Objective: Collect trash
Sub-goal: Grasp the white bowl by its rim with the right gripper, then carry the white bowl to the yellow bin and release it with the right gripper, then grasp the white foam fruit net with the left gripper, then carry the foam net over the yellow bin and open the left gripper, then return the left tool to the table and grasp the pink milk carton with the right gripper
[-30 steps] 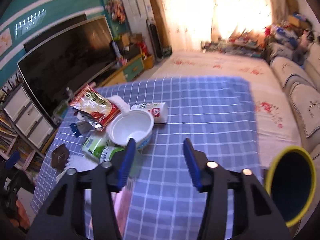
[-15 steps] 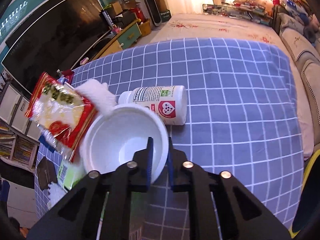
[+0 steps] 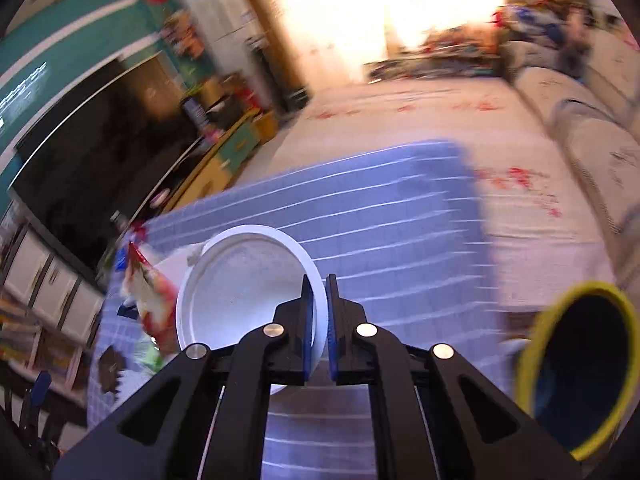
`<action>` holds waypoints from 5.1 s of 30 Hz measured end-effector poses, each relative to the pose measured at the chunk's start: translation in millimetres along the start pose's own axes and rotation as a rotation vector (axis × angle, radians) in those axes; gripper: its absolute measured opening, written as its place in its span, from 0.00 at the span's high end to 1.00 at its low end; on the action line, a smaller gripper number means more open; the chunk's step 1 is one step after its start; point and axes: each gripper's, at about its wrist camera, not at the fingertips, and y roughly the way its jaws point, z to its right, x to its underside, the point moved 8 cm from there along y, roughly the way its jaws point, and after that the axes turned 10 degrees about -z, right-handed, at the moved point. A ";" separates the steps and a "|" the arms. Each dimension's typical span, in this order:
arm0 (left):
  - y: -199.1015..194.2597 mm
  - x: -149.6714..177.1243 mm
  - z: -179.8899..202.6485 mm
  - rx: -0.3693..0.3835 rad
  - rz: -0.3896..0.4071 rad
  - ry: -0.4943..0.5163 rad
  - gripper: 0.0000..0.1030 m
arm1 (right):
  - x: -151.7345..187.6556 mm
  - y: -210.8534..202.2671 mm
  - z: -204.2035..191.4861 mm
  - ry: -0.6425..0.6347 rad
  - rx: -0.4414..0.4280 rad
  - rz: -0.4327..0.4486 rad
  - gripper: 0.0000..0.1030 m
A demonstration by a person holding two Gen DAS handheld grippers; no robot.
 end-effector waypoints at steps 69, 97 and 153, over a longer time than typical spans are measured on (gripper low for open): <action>78.2 27.7 106.6 0.214 -0.220 0.341 0.88 | 90.4 7.7 187.8 0.120 0.339 -0.143 0.73; 15.0 -42.2 352.4 0.570 -0.072 0.642 0.89 | 117.4 -119.5 220.8 0.167 0.309 0.093 0.73; -18.5 -3.4 7.4 0.015 -0.029 -0.013 0.05 | 184.6 -27.0 -109.6 -0.230 -0.091 0.053 0.46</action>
